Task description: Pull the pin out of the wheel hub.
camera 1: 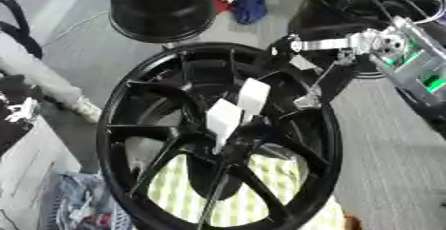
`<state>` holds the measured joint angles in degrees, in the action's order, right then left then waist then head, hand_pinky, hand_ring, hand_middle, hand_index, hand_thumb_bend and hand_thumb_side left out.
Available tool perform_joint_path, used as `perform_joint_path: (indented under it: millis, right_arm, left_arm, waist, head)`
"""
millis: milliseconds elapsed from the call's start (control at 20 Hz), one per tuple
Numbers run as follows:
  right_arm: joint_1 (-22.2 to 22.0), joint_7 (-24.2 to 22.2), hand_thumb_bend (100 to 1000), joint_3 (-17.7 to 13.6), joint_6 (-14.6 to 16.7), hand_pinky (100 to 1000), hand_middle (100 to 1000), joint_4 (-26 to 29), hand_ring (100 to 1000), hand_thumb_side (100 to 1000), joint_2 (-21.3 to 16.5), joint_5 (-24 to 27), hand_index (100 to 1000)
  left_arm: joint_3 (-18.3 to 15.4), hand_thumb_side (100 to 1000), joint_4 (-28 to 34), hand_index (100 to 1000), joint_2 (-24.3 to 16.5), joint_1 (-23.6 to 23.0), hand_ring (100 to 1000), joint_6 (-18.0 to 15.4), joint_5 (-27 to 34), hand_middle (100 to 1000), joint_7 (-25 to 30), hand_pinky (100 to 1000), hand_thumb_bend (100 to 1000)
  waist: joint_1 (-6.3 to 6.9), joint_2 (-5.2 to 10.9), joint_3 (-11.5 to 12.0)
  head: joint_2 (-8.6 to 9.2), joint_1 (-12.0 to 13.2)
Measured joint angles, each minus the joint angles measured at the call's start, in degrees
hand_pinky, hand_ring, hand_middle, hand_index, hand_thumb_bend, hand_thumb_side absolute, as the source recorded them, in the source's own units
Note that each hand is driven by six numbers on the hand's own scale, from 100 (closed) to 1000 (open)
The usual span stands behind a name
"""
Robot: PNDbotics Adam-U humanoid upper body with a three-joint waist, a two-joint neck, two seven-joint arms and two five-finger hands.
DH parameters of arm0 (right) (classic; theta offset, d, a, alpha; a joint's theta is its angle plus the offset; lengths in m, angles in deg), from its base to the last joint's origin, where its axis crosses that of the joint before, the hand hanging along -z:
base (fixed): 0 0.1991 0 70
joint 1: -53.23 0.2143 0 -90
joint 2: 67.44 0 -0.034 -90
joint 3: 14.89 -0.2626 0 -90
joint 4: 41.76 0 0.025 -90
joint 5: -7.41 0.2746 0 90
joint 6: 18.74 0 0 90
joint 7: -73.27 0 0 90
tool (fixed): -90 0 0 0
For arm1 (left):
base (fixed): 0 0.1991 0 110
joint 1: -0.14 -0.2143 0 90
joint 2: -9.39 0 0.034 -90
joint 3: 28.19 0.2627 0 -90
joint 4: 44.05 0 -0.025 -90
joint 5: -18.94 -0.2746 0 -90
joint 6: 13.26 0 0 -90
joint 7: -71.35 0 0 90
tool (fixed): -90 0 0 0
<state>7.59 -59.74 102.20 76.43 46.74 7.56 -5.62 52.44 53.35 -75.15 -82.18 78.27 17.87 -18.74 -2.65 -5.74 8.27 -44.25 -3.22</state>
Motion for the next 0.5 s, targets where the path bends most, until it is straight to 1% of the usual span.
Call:
perform_joint_path:
  millis: [500]
  right_arm:
    - [1.1,-0.6,334,0.9,0.5,802,841,-0.7,836,258,2.1,0.0,919]
  left_arm:
    - [0.0,295,0.0,764,0.0,0.0,603,0.0,0.0,626,0.0,552,287]
  waist:
    - [0.05,-0.01,0.3]
  head:
    - [0.0,-0.1]
